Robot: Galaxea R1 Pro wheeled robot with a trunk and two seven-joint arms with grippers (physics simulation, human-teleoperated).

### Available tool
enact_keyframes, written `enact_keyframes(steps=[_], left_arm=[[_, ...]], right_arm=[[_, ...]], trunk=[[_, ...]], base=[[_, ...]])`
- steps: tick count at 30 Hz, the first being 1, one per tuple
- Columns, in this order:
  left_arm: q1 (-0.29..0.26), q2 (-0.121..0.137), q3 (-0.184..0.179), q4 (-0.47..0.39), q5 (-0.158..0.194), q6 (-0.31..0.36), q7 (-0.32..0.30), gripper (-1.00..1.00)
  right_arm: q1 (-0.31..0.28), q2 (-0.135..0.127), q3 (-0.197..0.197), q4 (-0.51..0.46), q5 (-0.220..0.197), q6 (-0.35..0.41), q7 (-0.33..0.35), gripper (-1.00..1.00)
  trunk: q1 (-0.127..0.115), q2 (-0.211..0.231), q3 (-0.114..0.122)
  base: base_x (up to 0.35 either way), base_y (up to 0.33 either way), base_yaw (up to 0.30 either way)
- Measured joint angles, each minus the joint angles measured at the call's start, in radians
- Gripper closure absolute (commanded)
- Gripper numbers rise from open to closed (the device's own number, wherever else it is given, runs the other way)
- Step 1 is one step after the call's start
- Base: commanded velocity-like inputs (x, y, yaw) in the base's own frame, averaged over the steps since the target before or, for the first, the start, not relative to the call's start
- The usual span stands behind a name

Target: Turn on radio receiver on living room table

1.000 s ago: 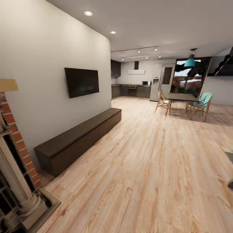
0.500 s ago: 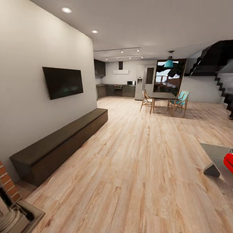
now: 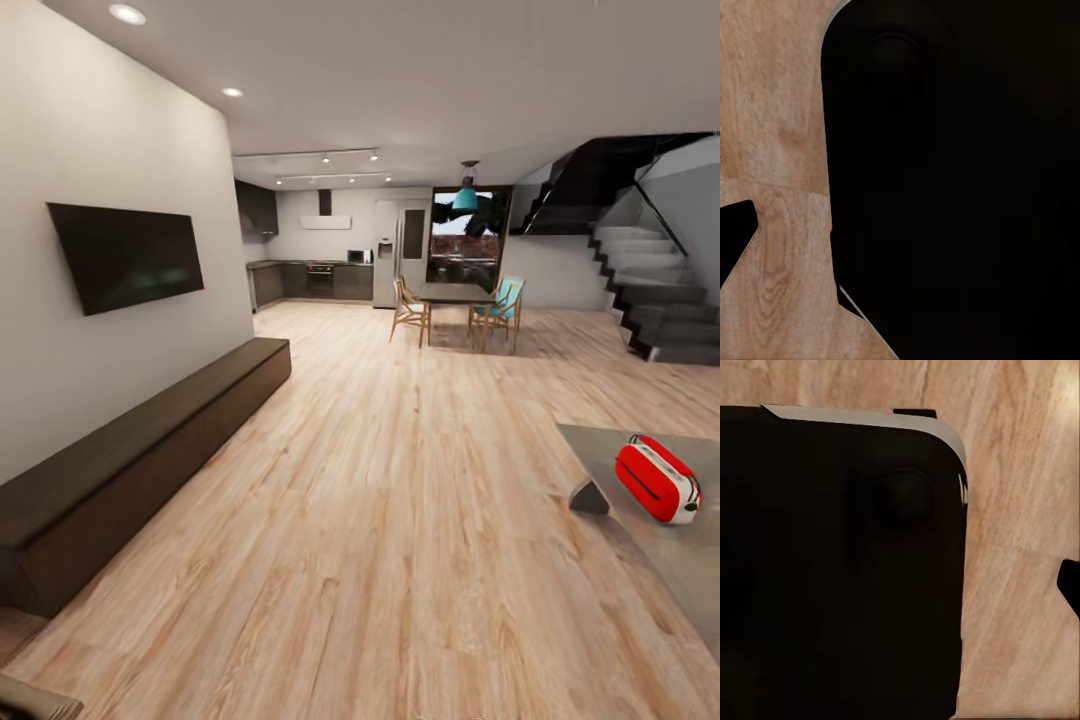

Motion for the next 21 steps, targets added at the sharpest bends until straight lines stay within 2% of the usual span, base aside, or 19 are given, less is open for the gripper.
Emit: enact_keyframes(steps=[17,21], left_arm=[[0.000,-0.008,0.005,-0.002,0.004,0.000,0.000,-1.00],[0.000,-0.011,0.003,-0.030,0.005,0.001,0.001,-1.00]], right_arm=[[0.000,-0.003,-0.003,0.000,-0.002,-0.006,0.000,-1.00],[0.000,-0.003,-0.003,0.000,-0.002,-0.006,0.000,-1.00]], trunk=[[0.000,0.000,0.000],[0.000,0.000,0.000]], base=[[0.000,0.000,-0.300],[0.000,0.000,-0.300]])
